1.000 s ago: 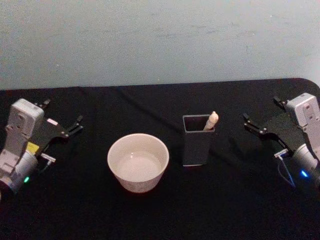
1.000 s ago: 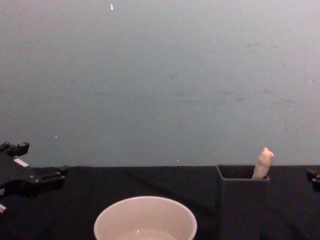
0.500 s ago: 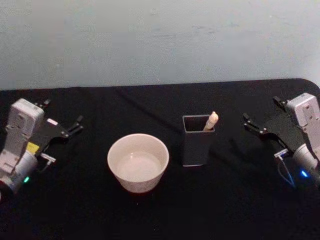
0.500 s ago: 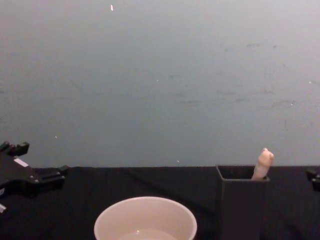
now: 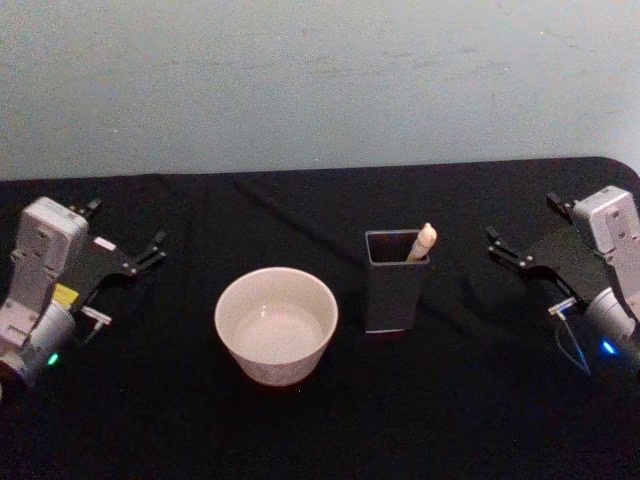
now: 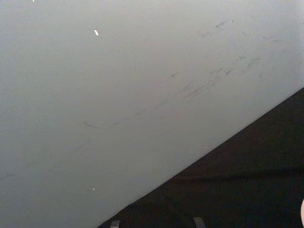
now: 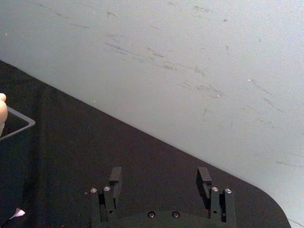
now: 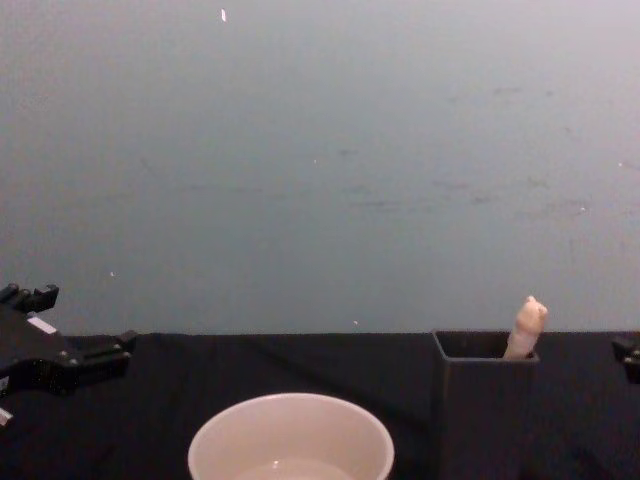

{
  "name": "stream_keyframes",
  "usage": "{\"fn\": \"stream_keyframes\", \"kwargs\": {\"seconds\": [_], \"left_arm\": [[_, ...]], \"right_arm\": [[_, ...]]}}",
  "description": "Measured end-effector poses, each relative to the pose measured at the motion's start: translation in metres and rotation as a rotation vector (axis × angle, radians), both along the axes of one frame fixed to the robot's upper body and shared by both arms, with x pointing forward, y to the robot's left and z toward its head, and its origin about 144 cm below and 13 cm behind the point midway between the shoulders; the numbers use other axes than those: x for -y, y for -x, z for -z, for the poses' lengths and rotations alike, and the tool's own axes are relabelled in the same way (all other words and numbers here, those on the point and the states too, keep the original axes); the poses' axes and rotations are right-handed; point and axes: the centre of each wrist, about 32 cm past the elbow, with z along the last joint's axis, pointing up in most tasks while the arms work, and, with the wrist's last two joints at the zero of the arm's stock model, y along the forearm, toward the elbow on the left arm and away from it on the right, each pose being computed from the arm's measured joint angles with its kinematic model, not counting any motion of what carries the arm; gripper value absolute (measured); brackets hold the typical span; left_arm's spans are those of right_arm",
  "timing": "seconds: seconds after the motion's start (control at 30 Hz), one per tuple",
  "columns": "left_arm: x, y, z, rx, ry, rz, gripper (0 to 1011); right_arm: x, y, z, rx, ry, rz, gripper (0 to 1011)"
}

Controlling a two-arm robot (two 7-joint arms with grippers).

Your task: Pick up the stirring spoon with one hand, stir inside the cup, then place it back in its original position.

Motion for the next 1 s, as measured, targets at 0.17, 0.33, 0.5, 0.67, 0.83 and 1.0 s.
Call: {"fn": "stream_keyframes", "kwargs": {"seconds": [0.17,0.33,0.5,0.67,0.83,1.0], "left_arm": [[0.000,0.000,0.000,0.000,0.000,0.000,1001],[0.000,0.000,0.000,0.000,0.000,0.000,1001],[0.000,0.000,0.000,0.000,0.000,0.000,1001],[0.000,0.000,0.000,0.000,0.000,0.000,1001],[0.000,0.000,0.000,0.000,0.000,0.000,1001],[0.000,0.000,0.000,0.000,0.000,0.000,1001]], "right_arm": [[0.000,0.000,0.000,0.000,0.000,0.000,1000],[0.000,0.000,0.000,0.000,0.000,0.000,1000],[0.000,0.000,0.000,0.000,0.000,0.000,1000],[0.000,0.004,-0.001,-0.009,-0.022,-0.017,1000],[0.000,0.013,-0.002,-0.036,-0.070,-0.047,1000],[-0.002,0.032,-0.004,-0.075,-0.147,-0.091,1000]]}}
